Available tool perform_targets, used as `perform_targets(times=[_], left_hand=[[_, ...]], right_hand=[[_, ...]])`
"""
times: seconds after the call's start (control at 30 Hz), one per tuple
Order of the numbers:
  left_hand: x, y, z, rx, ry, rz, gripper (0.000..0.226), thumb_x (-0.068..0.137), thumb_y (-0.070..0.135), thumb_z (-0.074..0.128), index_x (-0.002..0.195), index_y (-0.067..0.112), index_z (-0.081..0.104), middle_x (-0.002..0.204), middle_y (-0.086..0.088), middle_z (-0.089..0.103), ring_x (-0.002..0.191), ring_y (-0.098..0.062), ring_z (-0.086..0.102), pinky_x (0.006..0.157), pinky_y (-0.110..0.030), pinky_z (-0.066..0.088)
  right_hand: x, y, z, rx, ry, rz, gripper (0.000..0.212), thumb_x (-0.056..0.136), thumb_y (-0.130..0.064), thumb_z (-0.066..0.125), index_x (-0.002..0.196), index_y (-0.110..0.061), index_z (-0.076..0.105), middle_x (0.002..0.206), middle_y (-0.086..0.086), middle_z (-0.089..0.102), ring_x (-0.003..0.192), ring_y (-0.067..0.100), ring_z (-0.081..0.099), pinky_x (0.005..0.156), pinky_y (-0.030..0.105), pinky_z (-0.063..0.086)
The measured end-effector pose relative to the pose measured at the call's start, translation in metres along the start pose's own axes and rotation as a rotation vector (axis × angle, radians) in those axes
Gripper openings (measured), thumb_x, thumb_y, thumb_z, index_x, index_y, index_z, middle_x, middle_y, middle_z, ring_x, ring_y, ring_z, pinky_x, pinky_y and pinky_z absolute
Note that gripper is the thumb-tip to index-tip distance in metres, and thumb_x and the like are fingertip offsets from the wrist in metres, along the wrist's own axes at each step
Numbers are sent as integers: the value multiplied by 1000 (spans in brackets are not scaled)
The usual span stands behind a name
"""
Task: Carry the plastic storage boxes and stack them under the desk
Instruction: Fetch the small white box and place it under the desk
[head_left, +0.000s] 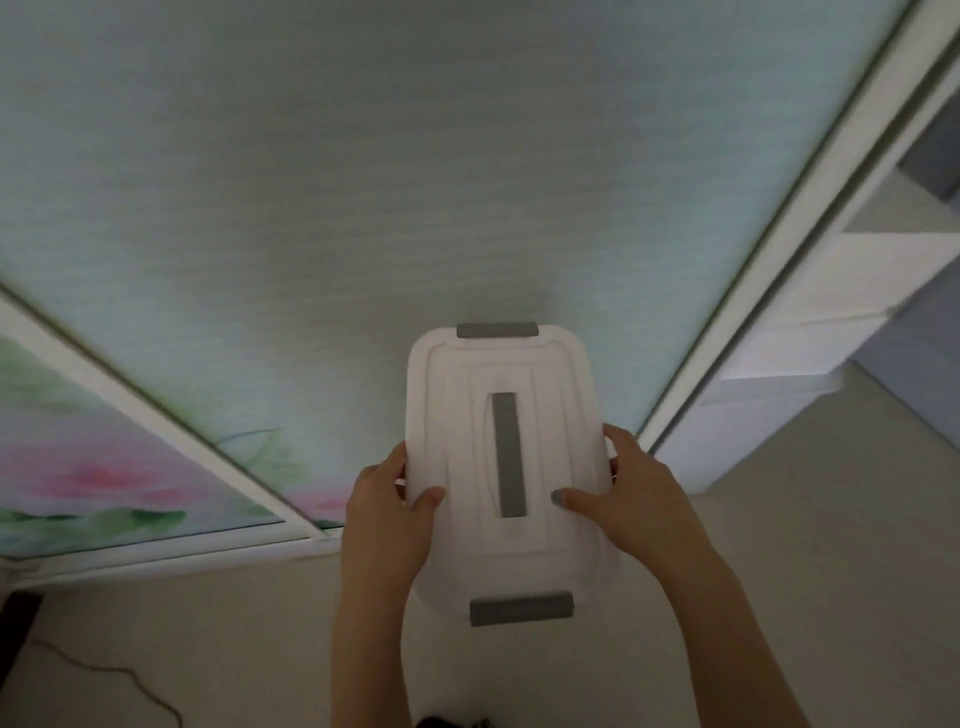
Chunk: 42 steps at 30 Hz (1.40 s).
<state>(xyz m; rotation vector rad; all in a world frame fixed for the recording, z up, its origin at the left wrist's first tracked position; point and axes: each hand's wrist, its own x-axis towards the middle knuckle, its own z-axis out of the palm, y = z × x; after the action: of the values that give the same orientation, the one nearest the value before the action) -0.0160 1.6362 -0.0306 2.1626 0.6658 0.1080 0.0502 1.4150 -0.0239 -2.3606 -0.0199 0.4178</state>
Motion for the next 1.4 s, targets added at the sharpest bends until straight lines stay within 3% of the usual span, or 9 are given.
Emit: perform_targets(times=[0.17, 0.4, 0.63, 0.9, 1.1, 1.3, 1.4], left_hand=[[-43, 64, 89, 24, -90, 102, 56, 83, 16, 70, 135, 24, 51, 106, -1, 55, 91, -21, 58, 80, -27, 41], [-109, 146, 206, 30, -256, 233, 54, 82, 16, 71, 133, 21, 54, 110, -6, 62, 88, -19, 60, 78, -27, 43], [-167, 241, 305, 19, -438, 404, 59, 83, 18, 71, 138, 19, 50, 115, -7, 60, 96, -21, 59, 86, -29, 45], [-237, 329, 404, 84, -686, 651, 49, 85, 23, 69, 131, 26, 53, 109, 1, 60, 95, -16, 58, 89, -33, 48], [-281, 383, 490, 90, -911, 748, 37, 84, 24, 69, 118, 31, 57, 96, 12, 59, 86, -4, 56, 73, -23, 44], [-318, 453, 588, 131, -1050, 881, 46, 81, 20, 71, 124, 26, 59, 103, -2, 63, 90, -17, 61, 83, -35, 50], [-338, 493, 636, 134, -1113, 935, 49, 81, 22, 71, 127, 27, 57, 104, -1, 63, 89, -16, 61, 82, -35, 51]], right_hand=[[-25, 93, -71, 68, 74, 129, 91, 67, -47, 80, 142, -24, 32, 129, 5, 58, 113, 24, 57, 93, 39, 47], [-71, 212, -178, 89, 196, 234, 86, 66, -48, 80, 137, -25, 35, 124, 3, 59, 108, 24, 58, 89, 37, 47], [-129, 313, -271, 116, 408, 374, 91, 66, -54, 77, 139, -25, 33, 125, 3, 57, 109, 24, 56, 82, 36, 44], [-205, 405, -332, 233, 656, 591, 90, 64, -52, 80, 137, -26, 36, 122, 0, 59, 104, 21, 57, 77, 33, 43], [-243, 466, -366, 321, 791, 745, 86, 67, -49, 79, 137, -27, 35, 120, -2, 59, 101, 17, 56, 83, 36, 49], [-257, 527, -421, 346, 920, 894, 85, 66, -47, 80, 135, -28, 36, 118, -4, 59, 94, 11, 52, 82, 35, 50], [-262, 559, -458, 374, 960, 971, 85, 66, -47, 80, 135, -28, 36, 118, -4, 59, 96, 13, 55, 84, 39, 52]])
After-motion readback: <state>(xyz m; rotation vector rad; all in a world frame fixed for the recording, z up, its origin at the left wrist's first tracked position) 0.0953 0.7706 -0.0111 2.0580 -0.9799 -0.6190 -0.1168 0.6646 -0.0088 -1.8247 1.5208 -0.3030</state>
